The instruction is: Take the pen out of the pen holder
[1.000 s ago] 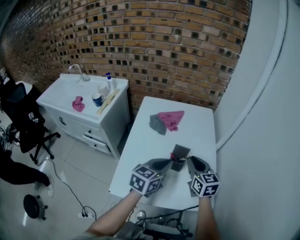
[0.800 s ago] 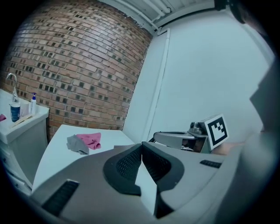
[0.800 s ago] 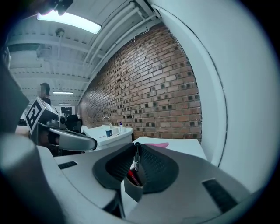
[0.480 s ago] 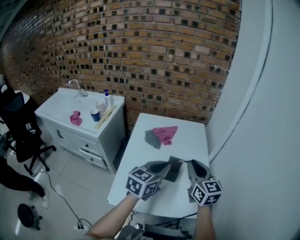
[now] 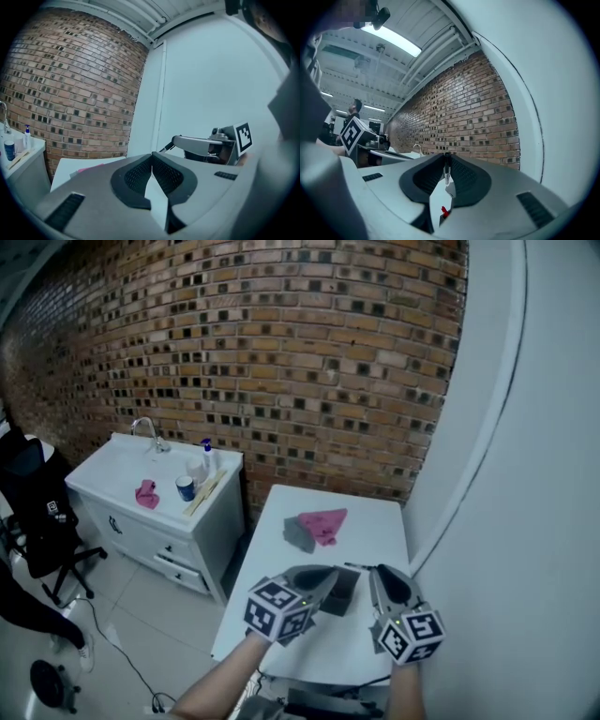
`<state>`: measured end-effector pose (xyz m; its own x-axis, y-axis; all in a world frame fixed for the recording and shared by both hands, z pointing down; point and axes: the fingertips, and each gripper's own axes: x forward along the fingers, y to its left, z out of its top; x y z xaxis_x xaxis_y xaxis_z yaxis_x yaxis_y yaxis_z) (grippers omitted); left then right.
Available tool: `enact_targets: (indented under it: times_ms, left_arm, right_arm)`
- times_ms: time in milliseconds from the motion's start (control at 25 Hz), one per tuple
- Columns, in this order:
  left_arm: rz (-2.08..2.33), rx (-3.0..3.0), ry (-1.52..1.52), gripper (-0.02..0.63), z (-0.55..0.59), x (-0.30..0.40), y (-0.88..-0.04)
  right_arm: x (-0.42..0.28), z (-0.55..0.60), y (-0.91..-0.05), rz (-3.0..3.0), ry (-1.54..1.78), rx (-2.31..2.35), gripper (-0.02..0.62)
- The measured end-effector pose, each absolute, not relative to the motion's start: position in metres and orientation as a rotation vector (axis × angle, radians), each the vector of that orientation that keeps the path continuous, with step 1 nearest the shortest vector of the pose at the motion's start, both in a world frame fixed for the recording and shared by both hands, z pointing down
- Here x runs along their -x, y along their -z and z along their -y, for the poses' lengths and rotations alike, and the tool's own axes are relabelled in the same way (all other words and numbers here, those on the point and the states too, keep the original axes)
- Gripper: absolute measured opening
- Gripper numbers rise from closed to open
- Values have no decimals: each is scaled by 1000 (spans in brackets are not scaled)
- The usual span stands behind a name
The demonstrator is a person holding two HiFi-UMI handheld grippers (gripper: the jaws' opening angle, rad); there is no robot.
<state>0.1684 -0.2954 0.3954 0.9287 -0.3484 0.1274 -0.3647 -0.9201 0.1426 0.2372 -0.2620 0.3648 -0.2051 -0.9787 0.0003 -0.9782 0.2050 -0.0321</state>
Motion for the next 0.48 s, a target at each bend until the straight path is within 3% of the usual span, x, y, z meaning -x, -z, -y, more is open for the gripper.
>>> enact_targets:
  times_ms: [480]
  left_arm:
    - [526,-2944,-137,5,289,-175,-387]
  right_arm:
    - [-233,256,-358,-2434,19,1949,54]
